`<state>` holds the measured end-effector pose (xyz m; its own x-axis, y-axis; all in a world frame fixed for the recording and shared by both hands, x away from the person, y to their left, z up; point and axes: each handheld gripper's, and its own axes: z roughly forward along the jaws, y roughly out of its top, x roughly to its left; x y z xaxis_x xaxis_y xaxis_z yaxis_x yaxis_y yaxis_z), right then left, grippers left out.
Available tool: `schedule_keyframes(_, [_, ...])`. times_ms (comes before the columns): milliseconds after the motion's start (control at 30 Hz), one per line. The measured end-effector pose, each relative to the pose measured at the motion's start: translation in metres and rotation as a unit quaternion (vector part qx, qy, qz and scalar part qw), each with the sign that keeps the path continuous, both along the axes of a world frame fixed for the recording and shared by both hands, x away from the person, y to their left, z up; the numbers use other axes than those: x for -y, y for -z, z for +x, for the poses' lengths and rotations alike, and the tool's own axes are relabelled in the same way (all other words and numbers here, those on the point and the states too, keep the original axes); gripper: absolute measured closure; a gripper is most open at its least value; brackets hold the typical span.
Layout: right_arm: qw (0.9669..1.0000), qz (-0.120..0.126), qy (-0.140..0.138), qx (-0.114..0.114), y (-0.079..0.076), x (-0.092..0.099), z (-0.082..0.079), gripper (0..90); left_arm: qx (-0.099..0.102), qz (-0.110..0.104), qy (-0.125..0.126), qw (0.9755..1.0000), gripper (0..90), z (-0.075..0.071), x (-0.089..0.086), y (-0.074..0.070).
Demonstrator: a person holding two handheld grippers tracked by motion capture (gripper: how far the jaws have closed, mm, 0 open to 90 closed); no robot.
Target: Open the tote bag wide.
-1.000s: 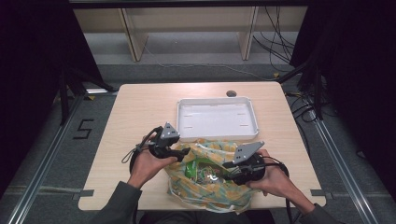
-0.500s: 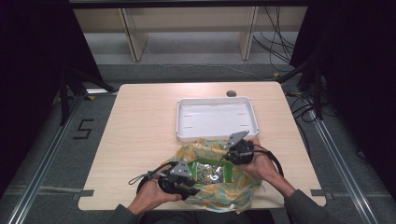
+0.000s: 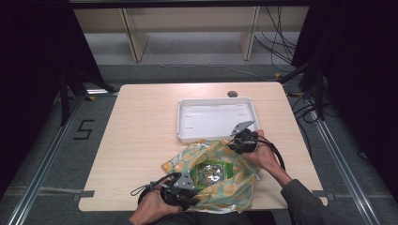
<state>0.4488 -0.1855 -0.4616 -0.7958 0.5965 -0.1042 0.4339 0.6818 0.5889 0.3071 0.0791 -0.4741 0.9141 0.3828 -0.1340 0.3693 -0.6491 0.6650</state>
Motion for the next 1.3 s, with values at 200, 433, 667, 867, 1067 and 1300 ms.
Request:
schedule_keyframes(200, [0.9943, 0.090, -0.055, 0.015, -0.034, 0.000, -0.023, 62.0, 0.005, -0.056, -0.062, 0.9965, 48.8, 0.001, -0.003, -0.014])
schedule_keyframes(433, [0.9877, 0.109, -0.111, -0.013, -0.038, -0.018, -0.043, 56.1, 0.025, -0.089, -0.098, 0.9909, 69.7, 0.000, -0.009, -0.021])
schedule_keyframes(667, [0.9899, 0.053, -0.122, -0.051, -0.011, -0.031, -0.039, 50.3, 0.028, -0.040, -0.105, 0.9933, 89.9, -0.001, -0.007, -0.009])
schedule_keyframes(867, [0.9893, 0.032, -0.121, -0.075, 0.000, -0.037, -0.038, 47.1, 0.022, -0.023, -0.102, 0.9942, 89.8, 0.001, -0.002, -0.001])
schedule_keyframes(1067, [0.9885, 0.016, -0.124, -0.086, 0.008, -0.041, -0.033, 45.9, 0.014, -0.010, -0.102, 0.9947, 89.8, 0.002, 0.005, 0.005])
schedule_keyframes(1300, [0.9875, 0.004, -0.111, -0.111, 0.013, -0.042, -0.029, 43.5, 0.007, 0.004, -0.097, 0.9953, 89.7, 0.005, 0.011, 0.012])
